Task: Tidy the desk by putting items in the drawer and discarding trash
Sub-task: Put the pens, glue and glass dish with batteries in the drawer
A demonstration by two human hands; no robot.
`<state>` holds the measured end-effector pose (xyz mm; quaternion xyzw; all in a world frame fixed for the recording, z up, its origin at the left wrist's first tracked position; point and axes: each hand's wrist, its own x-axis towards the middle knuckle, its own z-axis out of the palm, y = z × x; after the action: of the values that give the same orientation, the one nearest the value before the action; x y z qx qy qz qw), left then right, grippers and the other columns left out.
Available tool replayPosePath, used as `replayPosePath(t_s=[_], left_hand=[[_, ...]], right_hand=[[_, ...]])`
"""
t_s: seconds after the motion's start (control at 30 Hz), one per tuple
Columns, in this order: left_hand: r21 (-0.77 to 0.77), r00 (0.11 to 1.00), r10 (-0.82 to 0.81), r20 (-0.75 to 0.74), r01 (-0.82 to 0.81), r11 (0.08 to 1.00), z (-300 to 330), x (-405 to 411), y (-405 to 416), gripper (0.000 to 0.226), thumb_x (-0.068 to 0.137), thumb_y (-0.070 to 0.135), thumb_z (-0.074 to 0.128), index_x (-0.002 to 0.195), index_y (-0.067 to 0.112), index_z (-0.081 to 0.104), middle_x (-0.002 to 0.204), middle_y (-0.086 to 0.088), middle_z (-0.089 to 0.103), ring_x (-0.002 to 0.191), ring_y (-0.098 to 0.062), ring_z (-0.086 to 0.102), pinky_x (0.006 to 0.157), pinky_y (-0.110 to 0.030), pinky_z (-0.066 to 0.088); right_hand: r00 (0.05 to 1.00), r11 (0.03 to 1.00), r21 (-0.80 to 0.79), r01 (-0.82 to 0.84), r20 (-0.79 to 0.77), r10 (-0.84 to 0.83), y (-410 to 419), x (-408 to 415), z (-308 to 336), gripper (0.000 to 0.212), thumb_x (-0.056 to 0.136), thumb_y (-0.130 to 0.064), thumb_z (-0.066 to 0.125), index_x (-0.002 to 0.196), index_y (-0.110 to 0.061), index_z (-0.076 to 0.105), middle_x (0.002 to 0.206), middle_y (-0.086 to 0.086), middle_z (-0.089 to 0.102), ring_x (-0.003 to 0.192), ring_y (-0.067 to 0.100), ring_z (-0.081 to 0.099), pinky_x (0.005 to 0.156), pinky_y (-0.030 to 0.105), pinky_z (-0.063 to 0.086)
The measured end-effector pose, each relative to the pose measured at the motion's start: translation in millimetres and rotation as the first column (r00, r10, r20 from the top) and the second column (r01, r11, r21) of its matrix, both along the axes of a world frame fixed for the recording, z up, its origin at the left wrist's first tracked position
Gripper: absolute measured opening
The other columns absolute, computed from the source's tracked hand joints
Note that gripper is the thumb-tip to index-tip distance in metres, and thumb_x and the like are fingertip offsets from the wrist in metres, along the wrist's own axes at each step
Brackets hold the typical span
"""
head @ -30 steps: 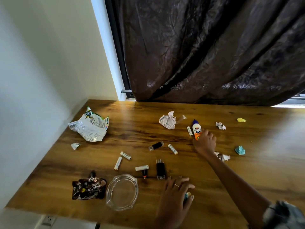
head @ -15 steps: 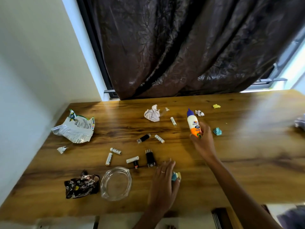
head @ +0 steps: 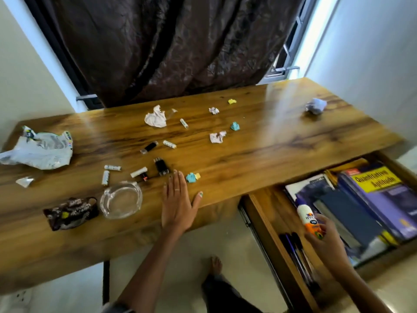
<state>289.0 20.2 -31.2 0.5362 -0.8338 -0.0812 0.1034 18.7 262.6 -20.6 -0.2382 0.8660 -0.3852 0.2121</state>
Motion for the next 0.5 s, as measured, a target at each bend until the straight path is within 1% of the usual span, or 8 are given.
replayPosePath(t_s=[0.1, 0.17, 0.23, 0.27, 0.33, 0.37, 0.43, 0.5], left_hand=[[-0.006, 0.999, 0.024, 0.031, -0.023, 1.0, 0, 2, 9, 0.085, 0.09, 0.063, 0.015, 0.15, 0.005, -0.001, 0.159, -0.015, 0.004, 0.146, -0.027, 0.007, 0.12, -0.04, 0.006], [0.002, 0.998, 0.039, 0.038, -0.04, 0.999, 1, 3, 16, 0.08, 0.094, 0.057, 0.024, 0.15, 0.004, 0.002, 0.158, -0.015, 0.006, 0.146, -0.028, 0.008, 0.12, -0.04, 0.007], [0.006, 0.998, 0.044, 0.039, -0.044, 0.999, 2, 3, 20, 0.078, 0.095, 0.054, 0.026, 0.15, 0.004, 0.004, 0.158, -0.014, 0.008, 0.146, -0.028, 0.007, 0.119, -0.04, 0.007], [0.013, 0.998, 0.045, 0.041, -0.045, 0.999, 3, 3, 20, 0.077, 0.095, 0.054, 0.026, 0.15, 0.004, 0.004, 0.158, -0.014, 0.007, 0.146, -0.027, 0.006, 0.119, -0.04, 0.007], [0.03, 0.997, 0.056, 0.052, -0.058, 0.998, 3, 2, 21, 0.076, 0.096, 0.054, 0.024, 0.15, 0.005, 0.003, 0.159, -0.012, 0.005, 0.147, -0.026, 0.004, 0.119, -0.04, 0.006], [0.031, 0.996, 0.068, 0.055, -0.07, 0.997, 2, 1, 21, 0.075, 0.096, 0.054, 0.024, 0.15, 0.005, 0.003, 0.159, -0.012, 0.005, 0.147, -0.026, 0.003, 0.119, -0.04, 0.006], [0.037, 0.994, 0.099, 0.049, -0.101, 0.994, 3, -1, 24, 0.074, 0.097, 0.052, 0.025, 0.15, 0.006, 0.004, 0.159, -0.011, 0.006, 0.147, -0.025, 0.004, 0.12, -0.04, 0.007], [0.037, 0.991, 0.131, 0.027, -0.132, 0.991, 3, -4, 28, 0.072, 0.097, 0.05, 0.027, 0.15, 0.005, 0.006, 0.158, -0.012, 0.008, 0.147, -0.026, 0.006, 0.119, -0.041, 0.007]], right_hand=[[1.0, 0.992, 0.128, -0.015, 0.013, 0.013, 29, -3, -10, 0.057, 0.079, -0.001, 0.067, 0.129, -0.008, 0.042, 0.118, 0.018, 0.055, 0.096, 0.023, 0.053, 0.081, 0.036, 0.044], [1.0, 0.986, 0.163, -0.021, 0.024, 0.018, 36, -3, -15, 0.054, 0.081, -0.002, 0.066, 0.129, -0.009, 0.042, 0.114, 0.016, 0.055, 0.091, 0.022, 0.052, 0.071, 0.032, 0.044], [0.999, 0.982, 0.188, -0.01, 0.034, 0.004, 37, -5, -19, 0.052, 0.082, -0.009, 0.066, 0.129, -0.01, 0.042, 0.109, 0.014, 0.055, 0.087, 0.022, 0.052, 0.059, 0.026, 0.041], [0.999, 0.979, 0.203, -0.009, 0.049, -0.001, 36, -8, -23, 0.052, 0.083, -0.013, 0.067, 0.128, -0.011, 0.041, 0.108, 0.012, 0.056, 0.087, 0.023, 0.054, 0.06, 0.028, 0.045], [0.996, 0.969, 0.247, -0.024, 0.084, 0.003, 36, -15, -31, 0.052, 0.082, -0.02, 0.068, 0.126, -0.016, 0.04, 0.108, 0.011, 0.056, 0.091, 0.026, 0.059, 0.072, 0.043, 0.054], [0.996, 0.96, 0.276, -0.041, 0.091, 0.017, 36, -21, -34, 0.051, 0.083, -0.021, 0.067, 0.126, -0.018, 0.04, 0.11, 0.012, 0.056, 0.094, 0.027, 0.059, 0.078, 0.048, 0.054], [0.994, 0.931, 0.351, -0.103, 0.081, 0.079, 35, -28, -40, 0.048, 0.084, -0.022, 0.064, 0.126, -0.017, 0.04, 0.114, 0.013, 0.056, 0.096, 0.028, 0.06, 0.081, 0.05, 0.053], [0.987, 0.895, 0.417, -0.156, 0.036, 0.155, 37, -34, -44, 0.047, 0.085, -0.024, 0.063, 0.125, -0.017, 0.04, 0.115, 0.013, 0.057, 0.095, 0.027, 0.061, 0.08, 0.048, 0.054]])
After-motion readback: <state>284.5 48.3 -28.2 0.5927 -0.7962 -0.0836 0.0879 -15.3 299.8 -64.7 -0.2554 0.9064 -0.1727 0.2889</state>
